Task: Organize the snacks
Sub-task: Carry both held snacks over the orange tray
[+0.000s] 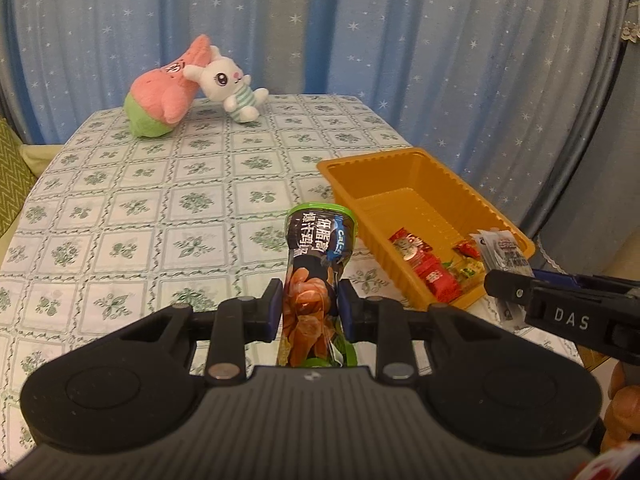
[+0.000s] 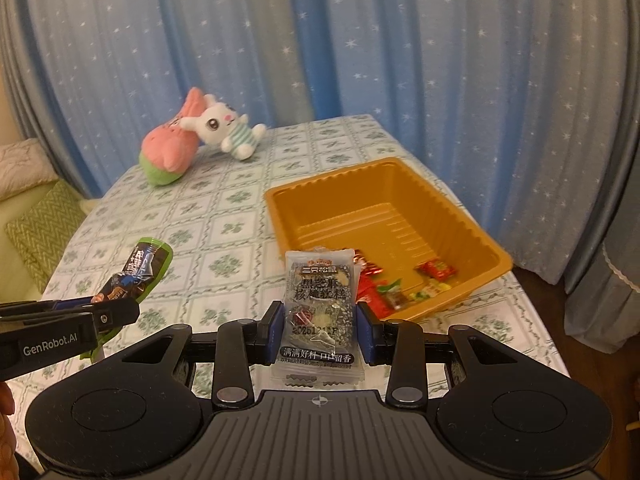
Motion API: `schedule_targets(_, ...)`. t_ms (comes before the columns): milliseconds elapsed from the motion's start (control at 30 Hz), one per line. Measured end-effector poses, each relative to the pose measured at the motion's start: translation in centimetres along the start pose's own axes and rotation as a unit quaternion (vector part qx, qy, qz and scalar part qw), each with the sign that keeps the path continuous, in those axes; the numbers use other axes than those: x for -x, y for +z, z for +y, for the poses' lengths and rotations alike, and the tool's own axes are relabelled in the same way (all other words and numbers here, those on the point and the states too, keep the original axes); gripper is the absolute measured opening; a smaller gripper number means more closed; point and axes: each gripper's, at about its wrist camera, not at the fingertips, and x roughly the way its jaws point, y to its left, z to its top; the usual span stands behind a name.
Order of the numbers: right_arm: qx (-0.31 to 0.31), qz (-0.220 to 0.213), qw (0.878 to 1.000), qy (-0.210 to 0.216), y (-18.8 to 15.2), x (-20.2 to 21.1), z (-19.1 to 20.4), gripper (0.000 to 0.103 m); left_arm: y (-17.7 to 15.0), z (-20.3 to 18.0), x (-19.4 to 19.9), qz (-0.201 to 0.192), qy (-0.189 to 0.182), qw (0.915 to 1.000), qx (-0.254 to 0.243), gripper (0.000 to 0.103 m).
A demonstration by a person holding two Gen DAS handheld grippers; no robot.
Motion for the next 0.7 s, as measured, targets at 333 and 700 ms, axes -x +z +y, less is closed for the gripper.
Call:
schedule_targets(333,-0.013,-0.009,1.000,-0.018,1.1,0.0,-2.6,0.038,1.4,-3.1,-2.0,0.006,-0.022,0.9996,-0.016,0.026)
schedule_targets(700,-0.020,-0.012,0.999,-0.035,1.9,-0.5,-5.2,0.038,2.4,-5.5,-4.1,0.012,-0.040,0.9986,-0.032,0.026)
